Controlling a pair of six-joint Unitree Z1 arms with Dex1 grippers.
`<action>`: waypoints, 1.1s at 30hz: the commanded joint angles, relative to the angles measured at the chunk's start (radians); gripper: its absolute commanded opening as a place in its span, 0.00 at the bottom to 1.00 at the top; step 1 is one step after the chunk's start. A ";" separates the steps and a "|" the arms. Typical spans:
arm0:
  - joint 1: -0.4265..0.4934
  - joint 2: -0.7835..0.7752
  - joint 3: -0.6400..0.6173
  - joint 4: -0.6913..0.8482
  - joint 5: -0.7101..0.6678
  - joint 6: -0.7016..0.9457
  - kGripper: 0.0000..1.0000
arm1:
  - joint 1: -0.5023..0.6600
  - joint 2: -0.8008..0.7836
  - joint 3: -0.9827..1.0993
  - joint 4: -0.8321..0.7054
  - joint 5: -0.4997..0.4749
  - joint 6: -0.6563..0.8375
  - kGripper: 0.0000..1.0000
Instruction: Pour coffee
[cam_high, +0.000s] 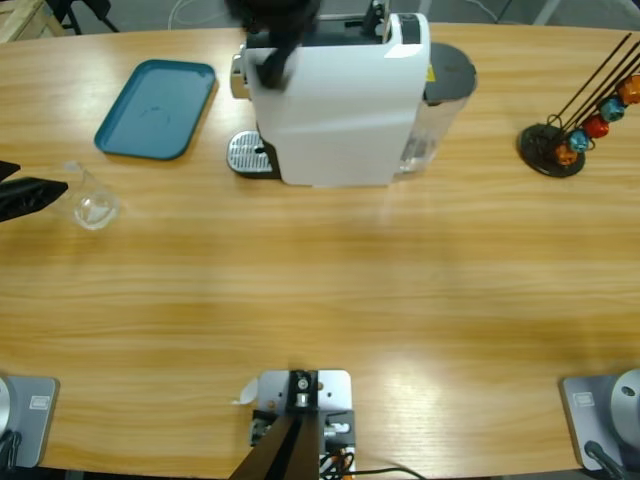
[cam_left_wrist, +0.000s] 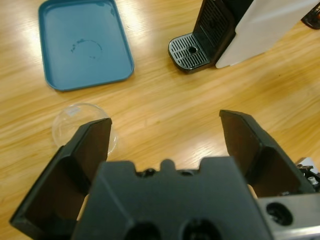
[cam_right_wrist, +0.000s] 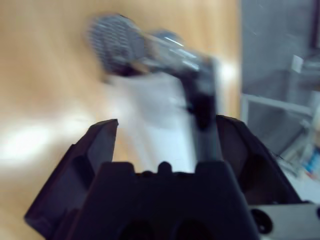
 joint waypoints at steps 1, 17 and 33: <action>-0.004 0.021 0.026 -0.007 -0.012 0.003 0.94 | 0.065 -0.184 -0.225 0.035 0.157 -0.003 0.76; -0.004 0.019 0.027 -0.008 -0.013 0.003 0.93 | -0.137 -0.561 0.113 0.062 0.161 0.317 0.00; -0.004 0.021 0.027 -0.010 -0.013 0.003 0.93 | -0.026 -0.697 1.065 -0.765 -0.474 0.406 0.00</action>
